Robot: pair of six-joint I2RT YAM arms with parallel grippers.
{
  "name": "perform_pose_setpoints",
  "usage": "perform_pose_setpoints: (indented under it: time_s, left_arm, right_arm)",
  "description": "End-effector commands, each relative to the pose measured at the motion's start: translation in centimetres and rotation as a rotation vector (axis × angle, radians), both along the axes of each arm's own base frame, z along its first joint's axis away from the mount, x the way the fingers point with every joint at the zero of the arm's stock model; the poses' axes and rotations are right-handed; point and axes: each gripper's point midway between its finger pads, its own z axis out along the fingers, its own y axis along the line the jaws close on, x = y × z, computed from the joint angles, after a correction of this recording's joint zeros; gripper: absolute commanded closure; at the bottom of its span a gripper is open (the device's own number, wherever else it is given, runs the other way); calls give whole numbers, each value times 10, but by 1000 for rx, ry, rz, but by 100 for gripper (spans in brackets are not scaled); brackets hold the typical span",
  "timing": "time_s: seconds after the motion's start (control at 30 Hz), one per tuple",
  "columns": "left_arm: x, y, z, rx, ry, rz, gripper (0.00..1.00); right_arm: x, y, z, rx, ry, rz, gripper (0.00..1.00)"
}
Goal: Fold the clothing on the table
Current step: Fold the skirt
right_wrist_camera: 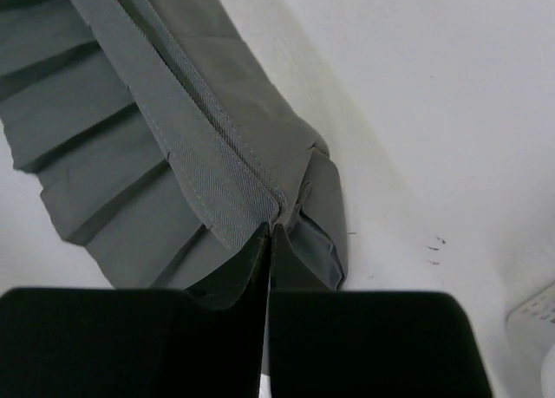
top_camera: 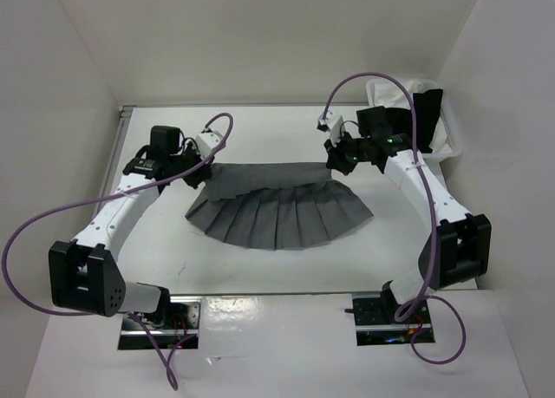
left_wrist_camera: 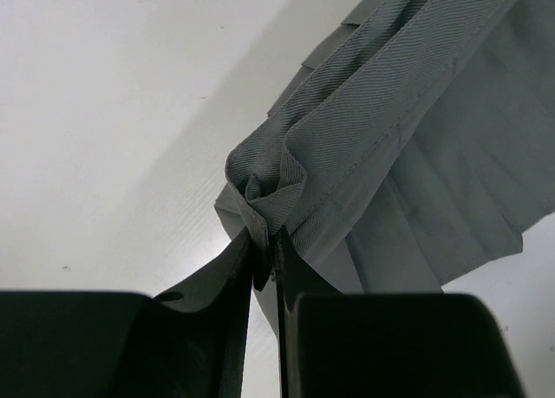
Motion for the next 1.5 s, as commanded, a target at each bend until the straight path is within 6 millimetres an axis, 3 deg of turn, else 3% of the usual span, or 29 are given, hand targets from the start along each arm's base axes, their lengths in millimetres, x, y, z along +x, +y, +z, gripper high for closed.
perform_pose_setpoints:
  time_s: [0.0, 0.17, 0.27, 0.3, 0.43, 0.53, 0.57, 0.67, 0.7, 0.8, 0.93, 1.1, 1.27, 1.3, 1.33, 1.4, 1.47]
  left_arm:
    - [-14, 12, 7, 53, -32, -43, 100]
    - [-36, 15, 7, 86, -20, -90, 100]
    - [-39, 20, 15, 115, -61, -87, 100]
    - [-42, 23, 9, 132, -46, -89, 100]
    - [-41, 28, 19, 139, -69, -52, 100]
    - [-29, 33, 30, 137, -115, 12, 100]
    - [-23, 34, 37, 131, -138, 37, 100]
    - [-10, 35, 51, 107, -168, 89, 100]
    - [-6, 34, 68, 95, -201, 97, 100]
    - [6, 37, 95, 80, -265, 136, 100]
    - [10, 41, 129, 72, -356, 173, 100]
    - [23, 47, 148, 83, -410, 225, 100]
    - [23, 47, 136, 91, -377, 222, 100]
    - [17, 45, 142, 80, -394, 213, 100]
    - [11, 45, 135, 90, -380, 194, 100]
    - [-1, 47, 137, 113, -388, 178, 100]
    - [-14, 50, 124, 144, -344, 159, 100]
  right_arm:
    - [-20, -17, 6, -87, -30, 52, 100]
    - [-43, -19, -12, -130, 47, 120, 100]
    - [-56, -16, -20, -152, 82, 164, 100]
    - [-60, -13, -21, -155, 92, 175, 100]
    - [-53, -15, -20, -173, 76, 125, 100]
    - [-23, -16, 4, -161, -46, 38, 100]
    - [-11, -13, 24, -127, -106, -9, 100]
    - [8, -13, 54, -87, -181, -85, 100]
    - [16, -10, 74, -60, -233, -97, 100]
    - [29, -12, 113, -17, -333, -165, 100]
    - [34, -14, 144, 12, -425, -210, 100]
    - [41, -17, 149, -4, -464, -264, 100]
    - [39, -19, 136, -24, -452, -277, 100]
    - [33, -17, 134, -16, -443, -260, 100]
    - [26, -17, 140, -23, -459, -236, 100]
    - [13, -19, 127, -44, -422, -203, 100]
    - [-4, -21, 122, -61, -410, -168, 100]
